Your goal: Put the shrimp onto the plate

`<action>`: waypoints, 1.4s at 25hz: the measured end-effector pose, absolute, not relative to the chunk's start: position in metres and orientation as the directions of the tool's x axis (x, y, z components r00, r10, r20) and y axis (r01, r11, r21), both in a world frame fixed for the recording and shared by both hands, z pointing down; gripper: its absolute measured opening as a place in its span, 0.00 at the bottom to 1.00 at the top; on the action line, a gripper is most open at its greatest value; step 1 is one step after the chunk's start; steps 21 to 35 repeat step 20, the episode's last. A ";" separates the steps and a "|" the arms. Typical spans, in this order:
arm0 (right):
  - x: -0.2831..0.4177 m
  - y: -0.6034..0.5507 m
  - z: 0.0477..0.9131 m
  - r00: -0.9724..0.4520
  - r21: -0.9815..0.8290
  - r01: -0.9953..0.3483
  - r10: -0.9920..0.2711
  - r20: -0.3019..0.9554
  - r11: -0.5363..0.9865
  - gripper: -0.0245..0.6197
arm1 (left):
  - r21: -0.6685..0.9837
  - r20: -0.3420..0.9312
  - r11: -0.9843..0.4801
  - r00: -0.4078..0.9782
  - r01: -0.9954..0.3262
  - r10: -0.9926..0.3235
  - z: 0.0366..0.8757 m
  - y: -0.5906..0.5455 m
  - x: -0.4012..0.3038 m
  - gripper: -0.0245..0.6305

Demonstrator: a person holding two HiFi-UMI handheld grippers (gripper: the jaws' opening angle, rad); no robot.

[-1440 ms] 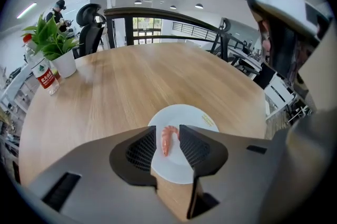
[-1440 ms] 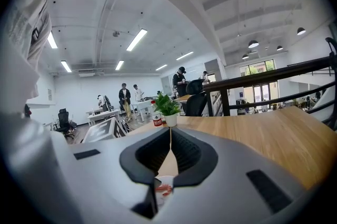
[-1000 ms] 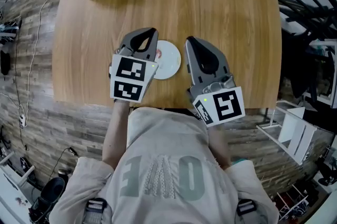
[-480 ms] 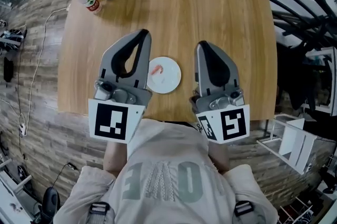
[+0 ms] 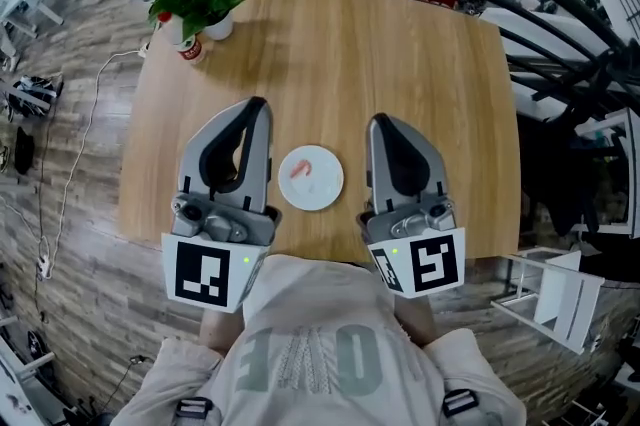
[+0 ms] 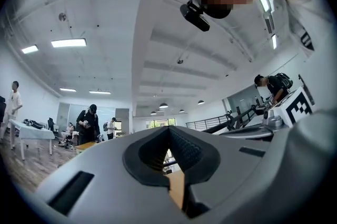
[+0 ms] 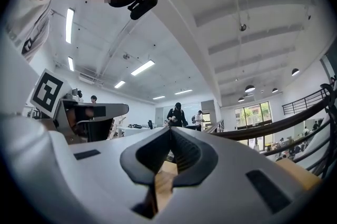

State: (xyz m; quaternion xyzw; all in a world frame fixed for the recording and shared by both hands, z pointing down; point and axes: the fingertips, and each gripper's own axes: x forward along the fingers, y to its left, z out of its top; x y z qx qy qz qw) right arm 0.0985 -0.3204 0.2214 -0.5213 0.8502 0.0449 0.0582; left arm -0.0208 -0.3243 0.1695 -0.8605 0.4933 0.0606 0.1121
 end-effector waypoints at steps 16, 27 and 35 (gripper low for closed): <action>0.098 -0.315 0.210 -0.466 0.053 -0.884 -0.867 -0.174 0.465 0.07 | -0.148 -0.262 -0.455 0.478 -0.878 -0.838 0.151 -0.311 -0.026 0.05; 0.097 -0.313 0.209 -0.470 0.067 -0.883 -0.865 -0.177 0.465 0.07 | -0.144 -0.290 -0.460 0.481 -0.876 -0.827 0.145 -0.308 -0.025 0.05; 0.097 -0.313 0.209 -0.470 0.067 -0.883 -0.865 -0.177 0.465 0.07 | -0.144 -0.290 -0.460 0.481 -0.876 -0.827 0.145 -0.308 -0.025 0.05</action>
